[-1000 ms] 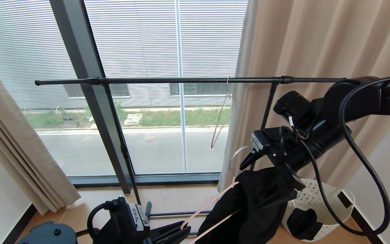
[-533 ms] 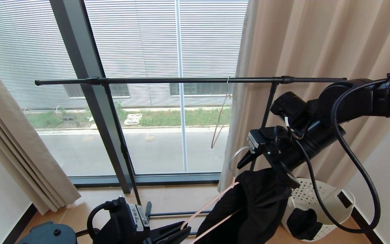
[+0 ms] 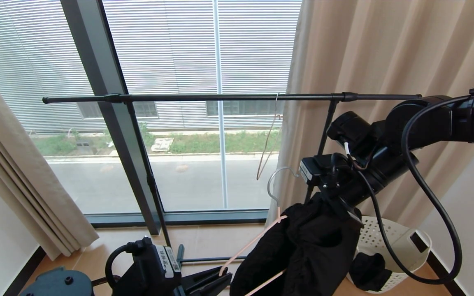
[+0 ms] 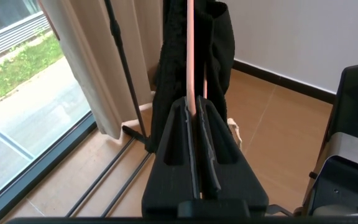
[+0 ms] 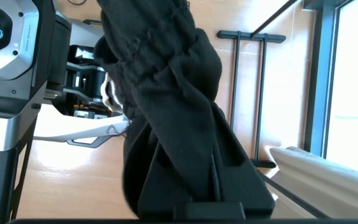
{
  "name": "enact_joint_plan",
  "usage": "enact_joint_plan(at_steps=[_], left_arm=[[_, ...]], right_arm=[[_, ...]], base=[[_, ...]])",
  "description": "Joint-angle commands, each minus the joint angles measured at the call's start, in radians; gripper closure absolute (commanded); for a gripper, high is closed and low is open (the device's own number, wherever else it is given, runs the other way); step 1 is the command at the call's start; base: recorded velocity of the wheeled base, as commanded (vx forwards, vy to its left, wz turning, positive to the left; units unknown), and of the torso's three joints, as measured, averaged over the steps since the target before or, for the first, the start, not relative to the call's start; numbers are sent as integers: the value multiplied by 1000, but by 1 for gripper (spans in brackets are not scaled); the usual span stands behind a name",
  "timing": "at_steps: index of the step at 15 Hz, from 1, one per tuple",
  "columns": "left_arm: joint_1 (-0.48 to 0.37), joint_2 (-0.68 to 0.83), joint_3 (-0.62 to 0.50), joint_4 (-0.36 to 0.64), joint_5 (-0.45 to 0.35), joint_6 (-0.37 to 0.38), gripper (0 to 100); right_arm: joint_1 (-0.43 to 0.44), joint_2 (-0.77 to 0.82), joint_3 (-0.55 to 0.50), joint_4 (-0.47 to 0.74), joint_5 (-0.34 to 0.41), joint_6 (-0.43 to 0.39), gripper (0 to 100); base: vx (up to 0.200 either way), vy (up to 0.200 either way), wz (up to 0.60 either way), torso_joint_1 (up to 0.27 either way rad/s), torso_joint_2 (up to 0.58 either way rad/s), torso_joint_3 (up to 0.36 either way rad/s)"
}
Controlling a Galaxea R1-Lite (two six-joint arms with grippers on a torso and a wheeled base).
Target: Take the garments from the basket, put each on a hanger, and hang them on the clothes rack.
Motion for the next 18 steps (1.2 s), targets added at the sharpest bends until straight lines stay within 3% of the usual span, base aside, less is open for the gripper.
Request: enact_joint_plan(at_steps=[1,6,7,10,16,18], left_arm=[[11,9,1,1,-4,2,100],[42,20,0,1,-34,-3,100],[48,32,3,1,-44,0,0],[68,29,-6,1,-47,-20,0],[301,29,-14,1,-169,-36,0],[327,8,-26,1,-207,-99,0]], right_arm=[[1,-8,6,2,1,0,100],[2,-31,20,2,12,3,100],[4,-32,21,2,12,6,100],[19,-46,21,2,10,29,100],[37,-83,26,-2,1,109,100],[37,-89,28,-43,-7,158,100]], base=[[0,0,0,0,0,0],[0,0,0,0,0,0],[0,0,0,0,0,0],[0,0,0,0,0,0],[0,0,0,0,0,0],[0,0,0,0,0,0]])
